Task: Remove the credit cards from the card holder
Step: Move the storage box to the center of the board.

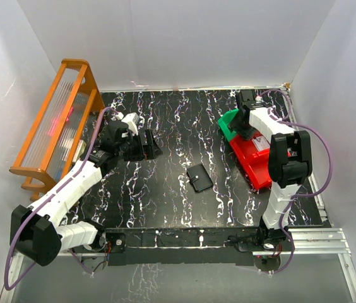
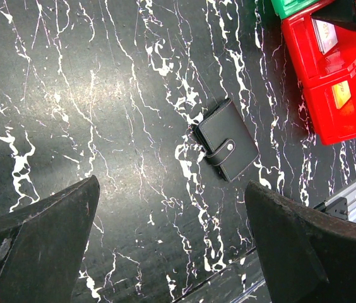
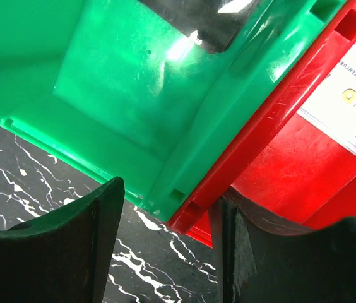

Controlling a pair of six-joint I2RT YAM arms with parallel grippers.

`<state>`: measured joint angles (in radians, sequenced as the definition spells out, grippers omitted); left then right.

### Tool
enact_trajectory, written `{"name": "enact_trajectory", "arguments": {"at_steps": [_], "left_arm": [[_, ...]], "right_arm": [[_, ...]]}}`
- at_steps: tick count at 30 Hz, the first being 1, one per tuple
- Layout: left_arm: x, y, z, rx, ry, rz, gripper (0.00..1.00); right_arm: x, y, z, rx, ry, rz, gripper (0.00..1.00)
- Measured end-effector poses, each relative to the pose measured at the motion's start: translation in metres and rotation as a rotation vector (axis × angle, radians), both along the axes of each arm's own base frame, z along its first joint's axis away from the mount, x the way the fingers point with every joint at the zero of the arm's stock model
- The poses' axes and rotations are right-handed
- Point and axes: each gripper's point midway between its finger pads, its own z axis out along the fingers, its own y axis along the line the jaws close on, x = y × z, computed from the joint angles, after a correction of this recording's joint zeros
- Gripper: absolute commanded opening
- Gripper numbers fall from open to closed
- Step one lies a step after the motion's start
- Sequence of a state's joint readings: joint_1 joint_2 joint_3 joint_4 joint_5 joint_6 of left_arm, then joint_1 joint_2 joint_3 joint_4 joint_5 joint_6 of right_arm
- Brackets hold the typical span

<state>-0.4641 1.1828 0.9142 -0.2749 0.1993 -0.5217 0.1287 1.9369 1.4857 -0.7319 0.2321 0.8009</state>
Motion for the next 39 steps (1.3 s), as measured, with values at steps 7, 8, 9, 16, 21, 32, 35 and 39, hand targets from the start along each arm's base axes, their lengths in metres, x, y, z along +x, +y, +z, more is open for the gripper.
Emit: {"name": "enact_trajectory", "arguments": {"at_steps": [7, 8, 9, 16, 21, 32, 35, 39], "left_arm": [[0.000, 0.000, 0.000, -0.002, 0.003, 0.001, 0.99], [0.000, 0.000, 0.000, -0.002, 0.003, 0.001, 0.99], [0.000, 0.000, 0.000, -0.002, 0.003, 0.001, 0.99], [-0.001, 0.000, 0.000, -0.005, 0.006, 0.002, 0.99], [-0.001, 0.000, 0.001, -0.007, 0.005, 0.003, 0.99], [-0.003, 0.001, 0.004, -0.012, 0.000, 0.004, 0.99], [-0.003, 0.001, 0.005, -0.012, -0.001, 0.004, 0.99], [-0.004, 0.001, 0.004, -0.011, 0.001, 0.003, 0.99]], "right_arm": [[-0.002, 0.009, -0.003, 0.041, -0.006, 0.038, 0.46], [-0.003, 0.011, -0.004, 0.045, -0.007, 0.044, 0.46], [-0.004, 0.013, -0.005, 0.048, -0.006, 0.049, 0.46], [-0.011, 0.033, -0.011, 0.050, 0.008, 0.110, 0.46], [-0.014, 0.047, -0.011, 0.044, 0.010, 0.149, 0.58], [0.007, 0.031, 0.019, -0.031, -0.058, 0.053, 0.62], [0.010, 0.024, 0.022, -0.043, -0.066, 0.004, 0.61], [0.011, 0.021, 0.020, -0.049, -0.065, -0.039, 0.58]]}}
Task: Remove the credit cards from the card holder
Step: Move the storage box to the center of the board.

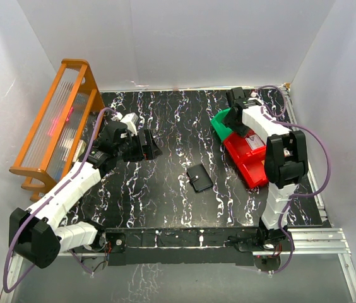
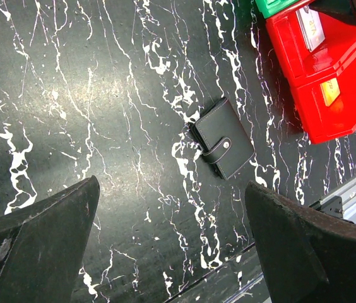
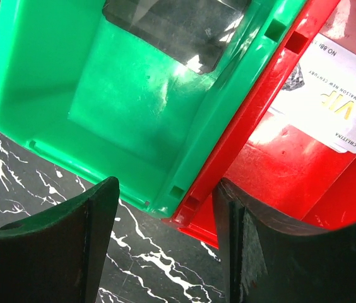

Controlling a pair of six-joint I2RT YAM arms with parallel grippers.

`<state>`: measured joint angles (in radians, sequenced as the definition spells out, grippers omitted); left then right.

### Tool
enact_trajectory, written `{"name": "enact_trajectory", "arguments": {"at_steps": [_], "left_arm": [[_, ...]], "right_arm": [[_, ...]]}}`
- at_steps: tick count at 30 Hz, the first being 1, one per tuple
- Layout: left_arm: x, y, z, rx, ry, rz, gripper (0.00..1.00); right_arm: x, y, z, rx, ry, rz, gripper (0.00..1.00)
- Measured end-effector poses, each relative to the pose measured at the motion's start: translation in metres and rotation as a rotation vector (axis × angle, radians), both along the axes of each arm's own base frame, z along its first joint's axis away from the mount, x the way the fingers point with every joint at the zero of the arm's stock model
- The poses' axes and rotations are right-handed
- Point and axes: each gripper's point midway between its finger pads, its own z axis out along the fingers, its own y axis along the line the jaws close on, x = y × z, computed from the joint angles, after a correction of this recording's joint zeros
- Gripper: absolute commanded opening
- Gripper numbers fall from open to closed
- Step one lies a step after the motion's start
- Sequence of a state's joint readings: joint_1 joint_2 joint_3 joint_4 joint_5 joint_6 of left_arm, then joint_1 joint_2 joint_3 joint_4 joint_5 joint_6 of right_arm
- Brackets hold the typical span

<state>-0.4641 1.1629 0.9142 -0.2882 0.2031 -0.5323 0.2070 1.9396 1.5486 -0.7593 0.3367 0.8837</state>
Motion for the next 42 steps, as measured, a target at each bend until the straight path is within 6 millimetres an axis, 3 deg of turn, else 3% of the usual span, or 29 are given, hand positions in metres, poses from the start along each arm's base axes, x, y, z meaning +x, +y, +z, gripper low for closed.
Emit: {"name": "enact_trajectory", "arguments": {"at_steps": [9, 17, 25, 36, 42], "left_arm": [[0.000, 0.000, 0.001, -0.003, -0.001, 0.002, 0.99], [0.000, -0.001, 0.001, -0.007, -0.002, -0.001, 0.99], [0.000, -0.001, 0.001, -0.009, -0.001, -0.003, 0.99], [0.000, -0.001, 0.001, -0.009, 0.000, -0.003, 0.99], [0.000, -0.001, 0.001, -0.011, 0.002, 0.000, 0.99]], "right_arm": [[-0.003, 0.005, -0.017, 0.025, 0.041, 0.003, 0.52], [-0.005, 0.016, -0.018, 0.040, 0.048, 0.041, 0.49], [-0.012, 0.042, -0.032, 0.024, 0.081, 0.113, 0.48], [-0.015, 0.073, -0.033, 0.025, 0.070, 0.199, 0.45], [-0.020, 0.107, -0.033, 0.007, 0.067, 0.318, 0.44]]}}
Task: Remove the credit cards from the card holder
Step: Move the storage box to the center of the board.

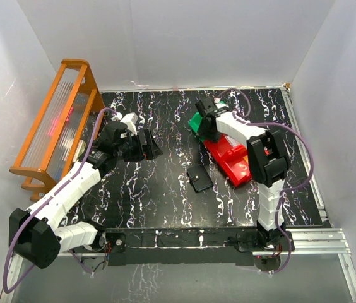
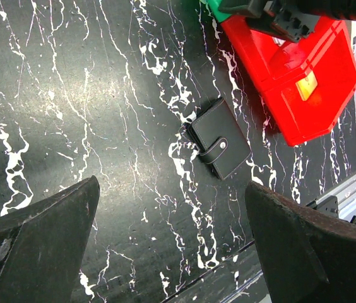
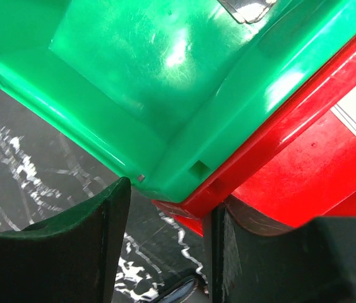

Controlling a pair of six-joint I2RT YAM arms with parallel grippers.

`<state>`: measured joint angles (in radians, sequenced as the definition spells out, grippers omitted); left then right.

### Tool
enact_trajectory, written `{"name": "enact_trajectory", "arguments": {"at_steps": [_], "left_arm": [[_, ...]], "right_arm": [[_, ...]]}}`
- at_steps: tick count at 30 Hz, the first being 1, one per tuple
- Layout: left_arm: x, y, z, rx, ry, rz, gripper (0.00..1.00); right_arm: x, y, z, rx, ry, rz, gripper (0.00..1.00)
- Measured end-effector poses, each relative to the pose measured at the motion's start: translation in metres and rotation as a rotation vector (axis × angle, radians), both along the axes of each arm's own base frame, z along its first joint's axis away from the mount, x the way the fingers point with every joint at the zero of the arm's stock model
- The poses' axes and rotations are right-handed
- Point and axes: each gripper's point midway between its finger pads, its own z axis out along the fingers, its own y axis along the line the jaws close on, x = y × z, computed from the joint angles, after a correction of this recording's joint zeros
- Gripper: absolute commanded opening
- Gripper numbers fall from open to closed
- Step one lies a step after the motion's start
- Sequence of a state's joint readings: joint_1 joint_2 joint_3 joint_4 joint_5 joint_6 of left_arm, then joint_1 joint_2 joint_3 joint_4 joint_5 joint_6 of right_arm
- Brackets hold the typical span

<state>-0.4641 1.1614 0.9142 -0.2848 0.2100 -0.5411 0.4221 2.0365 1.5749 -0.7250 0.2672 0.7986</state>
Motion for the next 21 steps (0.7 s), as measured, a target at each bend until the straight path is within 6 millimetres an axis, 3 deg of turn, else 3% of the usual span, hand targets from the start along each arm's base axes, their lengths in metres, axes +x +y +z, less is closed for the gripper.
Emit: {"name": "enact_trajectory", "arguments": {"at_steps": [5, 10, 17, 21], "left_arm": [[0.000, 0.000, 0.000, -0.001, 0.001, 0.002, 0.99], [0.000, 0.002, 0.002, -0.001, -0.005, 0.014, 0.99], [0.000, 0.009, 0.012, -0.002, -0.034, 0.059, 0.99], [0.001, 0.016, 0.018, 0.003, -0.051, 0.102, 0.99]], "right_arm": [[-0.006, 0.048, 0.001, 0.001, -0.023, 0.149, 0.42], [-0.026, 0.095, 0.002, 0.005, -0.037, 0.306, 0.43], [-0.051, 0.135, 0.003, -0.001, -0.057, 0.488, 0.43], [-0.068, 0.144, 0.004, 0.005, -0.075, 0.601, 0.44]]}}
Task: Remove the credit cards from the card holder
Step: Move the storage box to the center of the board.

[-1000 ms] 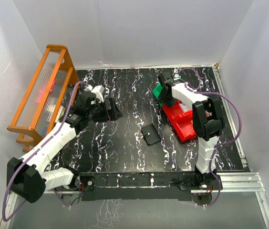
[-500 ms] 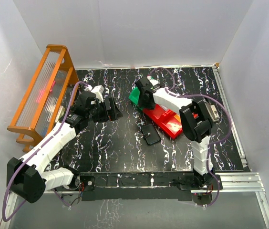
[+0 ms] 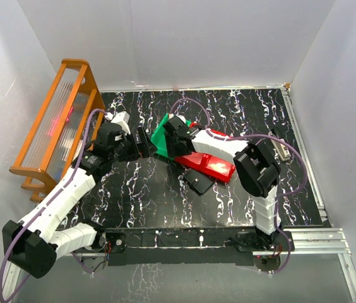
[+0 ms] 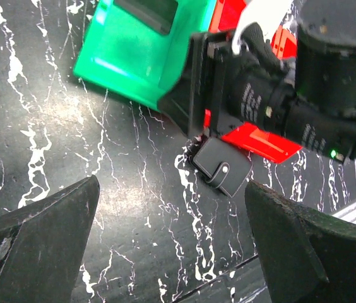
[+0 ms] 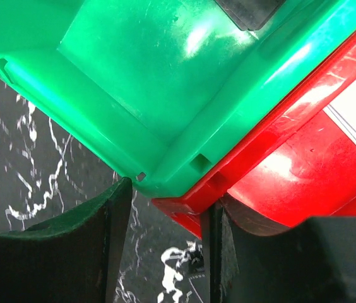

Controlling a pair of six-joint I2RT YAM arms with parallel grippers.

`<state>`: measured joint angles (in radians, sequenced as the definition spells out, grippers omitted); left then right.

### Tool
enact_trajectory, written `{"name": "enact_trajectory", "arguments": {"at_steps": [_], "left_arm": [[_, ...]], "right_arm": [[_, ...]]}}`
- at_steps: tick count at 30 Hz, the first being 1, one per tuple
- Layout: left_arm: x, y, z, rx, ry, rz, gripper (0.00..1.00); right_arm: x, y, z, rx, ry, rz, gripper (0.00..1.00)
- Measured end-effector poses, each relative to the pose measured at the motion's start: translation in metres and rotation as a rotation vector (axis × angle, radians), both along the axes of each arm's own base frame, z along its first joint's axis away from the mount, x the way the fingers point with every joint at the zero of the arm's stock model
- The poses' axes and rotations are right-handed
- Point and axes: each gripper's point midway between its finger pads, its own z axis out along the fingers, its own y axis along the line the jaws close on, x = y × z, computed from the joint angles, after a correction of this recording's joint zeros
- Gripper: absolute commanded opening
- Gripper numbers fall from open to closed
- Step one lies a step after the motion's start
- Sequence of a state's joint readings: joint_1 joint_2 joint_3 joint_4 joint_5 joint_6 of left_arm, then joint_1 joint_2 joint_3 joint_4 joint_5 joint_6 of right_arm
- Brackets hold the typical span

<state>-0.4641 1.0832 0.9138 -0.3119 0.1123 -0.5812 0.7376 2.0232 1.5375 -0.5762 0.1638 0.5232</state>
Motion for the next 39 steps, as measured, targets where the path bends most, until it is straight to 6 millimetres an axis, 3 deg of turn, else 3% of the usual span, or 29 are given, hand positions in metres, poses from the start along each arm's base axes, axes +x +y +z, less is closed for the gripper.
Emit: {"name": "enact_trajectory", "arguments": {"at_steps": [7, 12, 16, 18, 20, 25, 27, 29, 31, 34, 39], "left_arm": [[0.002, 0.005, 0.001, 0.007, -0.004, 0.036, 0.99], [0.004, 0.000, -0.014, 0.020, 0.036, 0.011, 0.99], [0.008, -0.010, -0.038, 0.054, 0.108, -0.045, 0.99], [0.011, -0.015, -0.045, 0.062, 0.135, -0.076, 0.99], [0.013, -0.022, -0.049, 0.059, 0.153, -0.109, 0.99], [0.011, -0.031, -0.053, 0.038, 0.174, -0.161, 0.99], [0.010, -0.034, -0.052, 0.026, 0.174, -0.174, 0.99], [0.010, -0.036, -0.050, 0.013, 0.170, -0.184, 0.99], [0.010, -0.038, -0.048, 0.003, 0.168, -0.189, 0.99], [0.010, -0.040, -0.046, -0.007, 0.165, -0.196, 0.99], [0.008, -0.040, -0.044, -0.013, 0.161, -0.199, 0.99]], "right_arm": [[-0.021, -0.002, 0.014, 0.001, -0.017, 0.145, 0.59], [-0.017, -0.002, 0.051, 0.033, -0.100, 0.164, 0.65], [-0.013, -0.020, 0.092, 0.056, -0.183, 0.079, 0.69], [-0.011, -0.044, 0.107, 0.073, -0.203, -0.008, 0.73], [-0.006, -0.086, 0.115, 0.081, -0.206, -0.134, 0.81], [-0.004, -0.231, 0.110, 0.091, -0.188, -0.517, 0.83], [-0.008, -0.268, 0.103, 0.105, -0.167, -0.617, 0.84], [-0.009, -0.288, 0.097, 0.132, -0.135, -0.665, 0.84], [-0.007, -0.290, 0.088, 0.164, -0.090, -0.666, 0.85], [-0.006, -0.275, 0.064, 0.212, 0.015, -0.621, 0.85], [-0.007, -0.258, 0.045, 0.267, 0.106, -0.582, 0.84]]}}
